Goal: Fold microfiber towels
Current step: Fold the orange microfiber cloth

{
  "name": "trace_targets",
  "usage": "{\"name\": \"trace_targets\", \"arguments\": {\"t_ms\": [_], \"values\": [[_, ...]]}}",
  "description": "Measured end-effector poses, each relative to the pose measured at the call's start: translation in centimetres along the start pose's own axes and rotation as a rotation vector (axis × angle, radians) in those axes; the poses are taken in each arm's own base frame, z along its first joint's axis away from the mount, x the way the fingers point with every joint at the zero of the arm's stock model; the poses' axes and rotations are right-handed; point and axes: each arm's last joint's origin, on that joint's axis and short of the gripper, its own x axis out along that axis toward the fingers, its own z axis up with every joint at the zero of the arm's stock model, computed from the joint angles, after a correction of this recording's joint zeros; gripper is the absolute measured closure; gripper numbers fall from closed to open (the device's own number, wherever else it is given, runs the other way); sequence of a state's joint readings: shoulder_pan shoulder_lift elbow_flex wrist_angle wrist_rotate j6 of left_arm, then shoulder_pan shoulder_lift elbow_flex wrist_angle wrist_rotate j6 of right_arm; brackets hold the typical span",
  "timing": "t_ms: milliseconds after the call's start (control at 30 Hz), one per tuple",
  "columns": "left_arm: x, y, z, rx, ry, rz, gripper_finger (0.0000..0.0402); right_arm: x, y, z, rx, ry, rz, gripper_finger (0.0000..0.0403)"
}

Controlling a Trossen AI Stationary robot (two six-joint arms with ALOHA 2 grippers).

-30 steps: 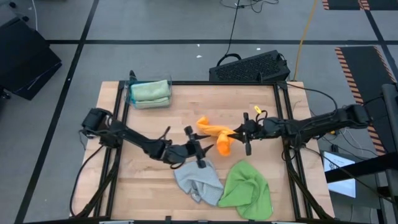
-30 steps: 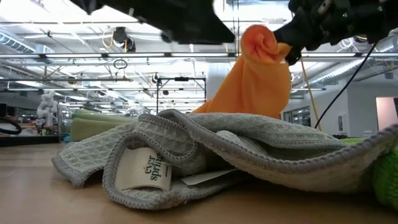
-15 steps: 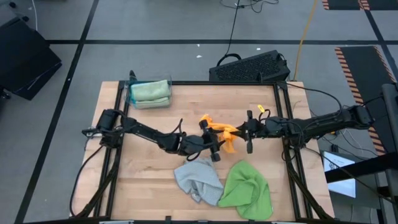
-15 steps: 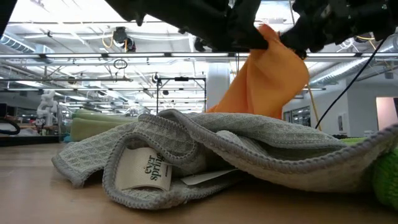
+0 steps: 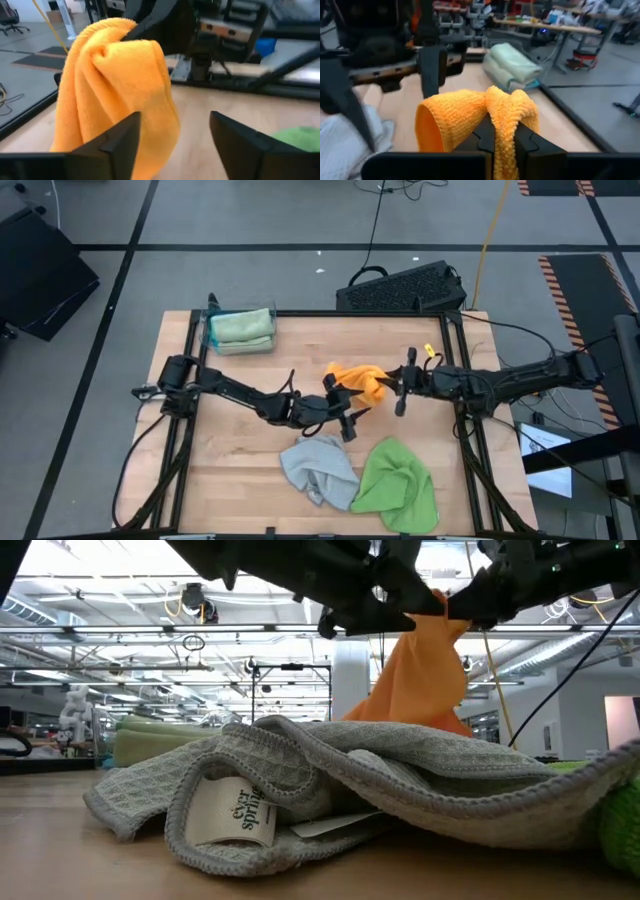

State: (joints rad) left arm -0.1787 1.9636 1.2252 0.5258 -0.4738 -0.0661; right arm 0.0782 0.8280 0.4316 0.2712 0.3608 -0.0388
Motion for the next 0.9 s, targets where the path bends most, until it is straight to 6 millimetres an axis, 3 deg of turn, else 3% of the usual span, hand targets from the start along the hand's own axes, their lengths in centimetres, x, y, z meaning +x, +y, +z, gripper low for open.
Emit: {"name": "trace_targets", "arguments": {"t_ms": [167,467,633,700,767,900], "values": [[0.8,-0.1,-0.7,0.003,-0.049,0.023,0.0111,-0.5,-0.4,0.5,-0.014,-0.040,-0.067,0.0392],[1.3,0.8,-0.3,-0.061,-0.089,0.024,0.0105,-0.5,-0.7,1.2,0.019,-0.106,-0.106,0.0392],[1.6,1.9,-0.2,-0.077,-0.099,0.128,0.0107,-0.1,-0.7,1.5,0.064,-0.144,-0.109,0.0392],[1.9,2.5,-0.1,-0.076,-0.101,0.111,0.0127,0.1,-0.6,1.4,0.074,-0.139,-0.105,0.0392],[2.1,2.9,-0.1,-0.058,-0.096,0.073,0.0174,0.3,-0.5,1.2,0.094,-0.126,-0.101,0.0392],[2.2,2.9,-0.5,-0.005,-0.059,0.066,0.0327,0.5,-0.3,0.7,0.121,-0.087,-0.069,0.0392]]}}
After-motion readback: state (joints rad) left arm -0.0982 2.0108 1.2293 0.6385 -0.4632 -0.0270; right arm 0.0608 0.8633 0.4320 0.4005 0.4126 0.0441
